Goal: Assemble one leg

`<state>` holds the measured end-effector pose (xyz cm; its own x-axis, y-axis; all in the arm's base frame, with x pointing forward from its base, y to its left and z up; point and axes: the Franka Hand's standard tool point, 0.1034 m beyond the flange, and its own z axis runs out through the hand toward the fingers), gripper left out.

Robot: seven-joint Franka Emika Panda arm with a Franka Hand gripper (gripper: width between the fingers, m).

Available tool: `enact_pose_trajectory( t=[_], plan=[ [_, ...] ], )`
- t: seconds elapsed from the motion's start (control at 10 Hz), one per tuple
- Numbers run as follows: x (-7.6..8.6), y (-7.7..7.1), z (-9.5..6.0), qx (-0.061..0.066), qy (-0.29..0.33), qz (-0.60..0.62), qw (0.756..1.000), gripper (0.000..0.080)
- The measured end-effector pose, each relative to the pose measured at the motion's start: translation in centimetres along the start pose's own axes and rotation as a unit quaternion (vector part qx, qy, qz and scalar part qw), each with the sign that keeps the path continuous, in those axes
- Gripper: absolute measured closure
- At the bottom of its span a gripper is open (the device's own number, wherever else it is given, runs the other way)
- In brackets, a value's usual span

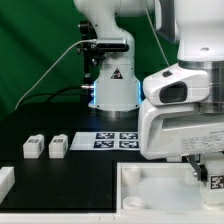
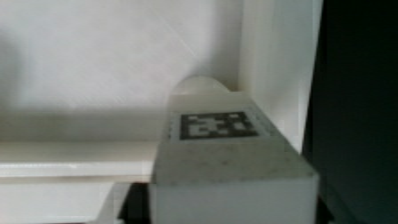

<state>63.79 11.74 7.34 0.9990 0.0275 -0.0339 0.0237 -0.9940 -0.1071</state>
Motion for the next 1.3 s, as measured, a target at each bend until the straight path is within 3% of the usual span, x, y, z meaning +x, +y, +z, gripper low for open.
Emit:
enact_pose_trajectory(
  t=[0.2, 0.4, 0.5, 0.6, 0.7, 0.9, 1.1, 1.2, 1.3],
  plan=[
    [0.1, 0.1, 0.0, 0.002, 0.002, 0.039, 0.999, 0.0508],
    [0.2, 0.4, 0.1, 0.011, 0.011, 0.252, 0.968, 0.0508],
    [0.1, 0.8, 0.1, 0.027, 0.008, 0.366, 0.93, 0.0508],
    [0.1, 1.3, 0.0, 0.053, -0.011, 0.452, 0.89, 0.0507],
    [0.0, 1.4, 0.0, 0.044, -0.011, 0.478, 0.877, 0.0507],
    [0.0, 1.2, 0.1, 0.043, -0.014, 0.542, 0.839, 0.0506],
    [-0.2, 1.1, 0.1, 0.042, -0.018, 0.65, 0.758, 0.0506],
    [-0.4, 0.6, 0.2, 0.045, -0.01, 0.724, 0.688, 0.0506],
    [-0.5, 0.1, 0.1, 0.057, 0.004, 0.757, 0.651, 0.0506]
  ],
)
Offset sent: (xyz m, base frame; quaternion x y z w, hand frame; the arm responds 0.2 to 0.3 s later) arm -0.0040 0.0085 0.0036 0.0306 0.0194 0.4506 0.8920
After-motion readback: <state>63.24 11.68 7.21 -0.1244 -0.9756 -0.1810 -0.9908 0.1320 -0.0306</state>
